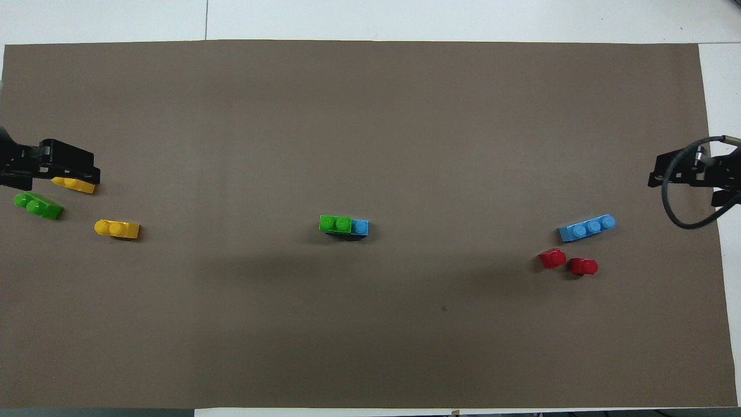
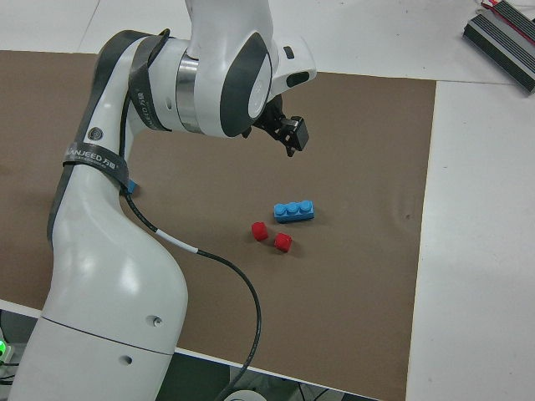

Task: Remove green block with left arm and hold with right

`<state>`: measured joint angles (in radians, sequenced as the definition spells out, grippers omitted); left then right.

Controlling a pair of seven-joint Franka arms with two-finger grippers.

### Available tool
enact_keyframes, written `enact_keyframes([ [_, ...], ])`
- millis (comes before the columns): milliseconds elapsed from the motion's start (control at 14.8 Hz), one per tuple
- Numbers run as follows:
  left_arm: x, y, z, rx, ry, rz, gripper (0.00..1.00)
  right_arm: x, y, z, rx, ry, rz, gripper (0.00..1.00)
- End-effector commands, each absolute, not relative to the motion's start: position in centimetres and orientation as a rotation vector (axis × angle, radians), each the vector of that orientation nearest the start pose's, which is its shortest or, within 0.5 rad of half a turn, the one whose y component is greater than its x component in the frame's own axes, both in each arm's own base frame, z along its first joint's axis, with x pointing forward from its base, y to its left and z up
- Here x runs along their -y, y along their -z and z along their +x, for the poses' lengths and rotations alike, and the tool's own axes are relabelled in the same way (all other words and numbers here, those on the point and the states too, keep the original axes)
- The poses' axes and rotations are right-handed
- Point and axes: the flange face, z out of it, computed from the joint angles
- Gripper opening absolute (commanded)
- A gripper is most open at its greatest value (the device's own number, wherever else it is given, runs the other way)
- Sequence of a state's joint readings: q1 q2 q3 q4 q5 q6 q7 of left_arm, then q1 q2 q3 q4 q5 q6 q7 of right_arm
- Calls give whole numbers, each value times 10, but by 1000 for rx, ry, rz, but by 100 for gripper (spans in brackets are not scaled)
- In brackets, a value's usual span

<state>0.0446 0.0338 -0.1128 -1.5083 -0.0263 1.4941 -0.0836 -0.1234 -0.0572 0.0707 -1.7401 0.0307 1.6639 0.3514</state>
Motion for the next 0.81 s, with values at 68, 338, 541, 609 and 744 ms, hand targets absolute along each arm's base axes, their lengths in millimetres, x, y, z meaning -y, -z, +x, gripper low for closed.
enact_keyframes([
  [68, 46, -624, 542, 203, -54, -3164, 100, -17, -544, 555, -1098, -79, -2825, 100],
  [338, 77, -611, 535, 577, -11, -3134, 100, -62, -508, 572, -1445, -140, -2596, 100],
  [541, 115, -601, 518, 894, -60, -3064, 100, -112, -491, 569, -1607, -139, -2475, 100],
  [609, 124, -598, 515, 1006, -65, -3046, 100, -130, -486, 566, -1665, -165, -2409, 100],
  [744, 151, -587, 504, 1221, -42, -2987, 100, -162, -474, 561, -1802, -198, -2257, 100],
])
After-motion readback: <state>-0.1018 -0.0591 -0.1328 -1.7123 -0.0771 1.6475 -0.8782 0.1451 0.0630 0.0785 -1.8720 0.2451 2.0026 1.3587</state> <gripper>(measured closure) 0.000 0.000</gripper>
